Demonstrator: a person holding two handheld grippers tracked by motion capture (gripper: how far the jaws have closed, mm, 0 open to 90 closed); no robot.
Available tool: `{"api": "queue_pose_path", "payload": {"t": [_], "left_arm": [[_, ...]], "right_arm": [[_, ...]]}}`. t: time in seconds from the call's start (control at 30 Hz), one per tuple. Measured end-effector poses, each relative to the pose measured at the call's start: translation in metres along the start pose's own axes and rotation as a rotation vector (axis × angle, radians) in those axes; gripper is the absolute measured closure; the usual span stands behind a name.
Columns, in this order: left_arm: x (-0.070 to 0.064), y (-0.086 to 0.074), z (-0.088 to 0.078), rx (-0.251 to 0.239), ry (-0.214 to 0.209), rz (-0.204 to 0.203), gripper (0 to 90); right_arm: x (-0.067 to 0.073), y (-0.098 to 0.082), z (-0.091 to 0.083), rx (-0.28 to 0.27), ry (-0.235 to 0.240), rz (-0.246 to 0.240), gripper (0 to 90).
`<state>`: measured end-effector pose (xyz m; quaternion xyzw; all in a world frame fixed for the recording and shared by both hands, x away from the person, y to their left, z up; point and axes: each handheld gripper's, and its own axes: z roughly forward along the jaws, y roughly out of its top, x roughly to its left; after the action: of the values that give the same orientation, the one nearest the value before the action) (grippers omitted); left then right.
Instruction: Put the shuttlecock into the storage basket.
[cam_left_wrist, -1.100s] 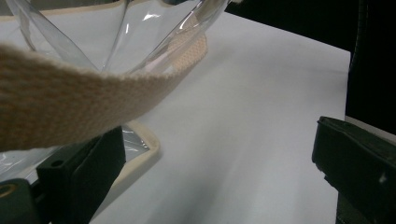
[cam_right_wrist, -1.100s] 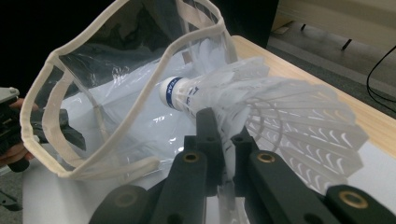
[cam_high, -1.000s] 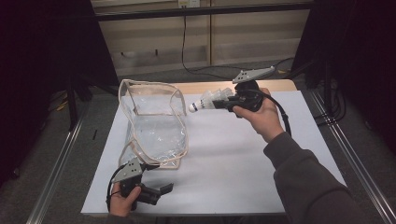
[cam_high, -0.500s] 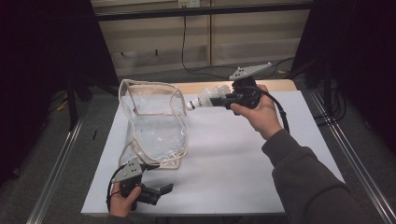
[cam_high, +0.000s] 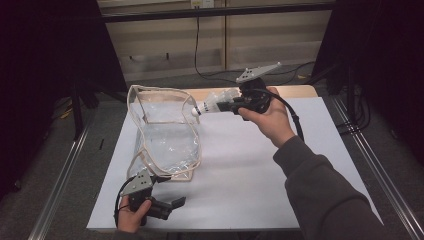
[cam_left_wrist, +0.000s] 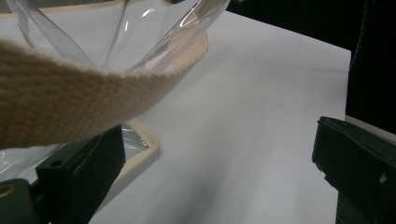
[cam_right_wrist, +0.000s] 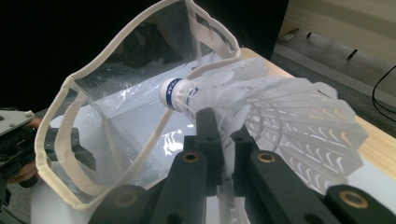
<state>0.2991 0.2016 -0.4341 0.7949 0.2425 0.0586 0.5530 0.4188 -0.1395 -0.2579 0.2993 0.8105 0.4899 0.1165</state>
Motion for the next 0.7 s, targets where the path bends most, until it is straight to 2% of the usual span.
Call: {"api": "queue_pose_path", "payload": {"t": [0.7], "left_arm": [[0.000,0.000,0.000,-0.010,-0.002,-0.012,2.5]], "right_arm": [[0.012,0.013,0.013,0.002,0.013,-0.018,87.6]]}}
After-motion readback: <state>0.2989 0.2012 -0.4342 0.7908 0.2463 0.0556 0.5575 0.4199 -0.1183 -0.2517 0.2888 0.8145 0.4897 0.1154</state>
